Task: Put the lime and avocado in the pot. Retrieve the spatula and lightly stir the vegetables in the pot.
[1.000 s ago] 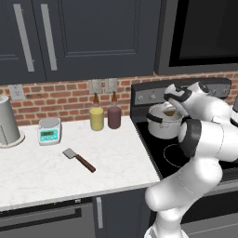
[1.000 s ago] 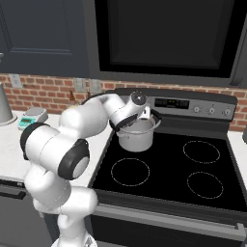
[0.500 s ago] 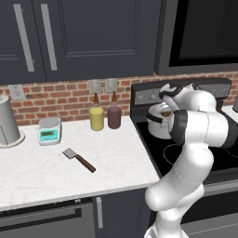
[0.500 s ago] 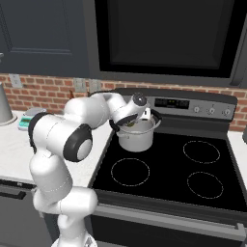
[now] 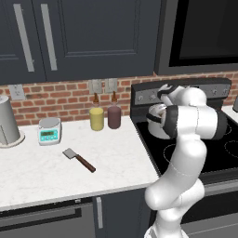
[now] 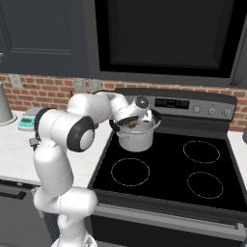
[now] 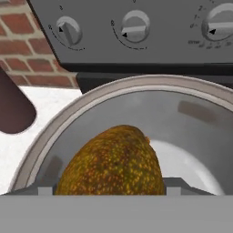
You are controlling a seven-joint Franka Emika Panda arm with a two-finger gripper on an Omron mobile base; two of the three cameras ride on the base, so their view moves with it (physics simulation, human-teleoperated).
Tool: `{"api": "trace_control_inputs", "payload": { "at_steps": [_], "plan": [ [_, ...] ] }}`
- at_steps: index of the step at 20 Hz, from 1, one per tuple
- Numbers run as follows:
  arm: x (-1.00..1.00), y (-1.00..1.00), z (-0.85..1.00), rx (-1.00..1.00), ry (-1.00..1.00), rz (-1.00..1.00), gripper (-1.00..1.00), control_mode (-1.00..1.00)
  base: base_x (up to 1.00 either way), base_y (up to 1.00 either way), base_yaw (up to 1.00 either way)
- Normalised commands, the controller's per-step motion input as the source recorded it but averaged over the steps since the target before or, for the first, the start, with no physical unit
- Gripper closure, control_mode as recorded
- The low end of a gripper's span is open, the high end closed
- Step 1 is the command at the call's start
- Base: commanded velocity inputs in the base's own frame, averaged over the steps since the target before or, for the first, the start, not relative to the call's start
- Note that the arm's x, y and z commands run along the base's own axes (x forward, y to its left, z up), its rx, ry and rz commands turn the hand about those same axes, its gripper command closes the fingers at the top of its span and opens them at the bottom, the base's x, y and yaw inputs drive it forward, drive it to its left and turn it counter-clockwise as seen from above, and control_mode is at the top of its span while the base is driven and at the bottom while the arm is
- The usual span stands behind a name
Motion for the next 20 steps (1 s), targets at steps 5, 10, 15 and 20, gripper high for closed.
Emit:
{"api": "trace_control_inputs", "payload": {
  "at_steps": [5, 10, 15, 20],
  "plan": [
    [0.04, 0.00, -0.14, 0.00, 0.02, 0.00, 1.00, -1.00, 0.00, 0.00, 0.00],
    [0.08, 0.00, -0.12, 0.00, 0.03, 0.00, 1.00, -1.00, 0.00, 0.00, 0.00],
    [0.17, 0.00, -0.07, 0.00, 0.01, 0.00, 1.00, -1.00, 0.00, 0.00, 0.00],
    [0.16, 0.00, -0.06, 0.00, 0.00, 0.00, 1.00, -1.00, 0.00, 0.00, 0.00]
  ]
}}
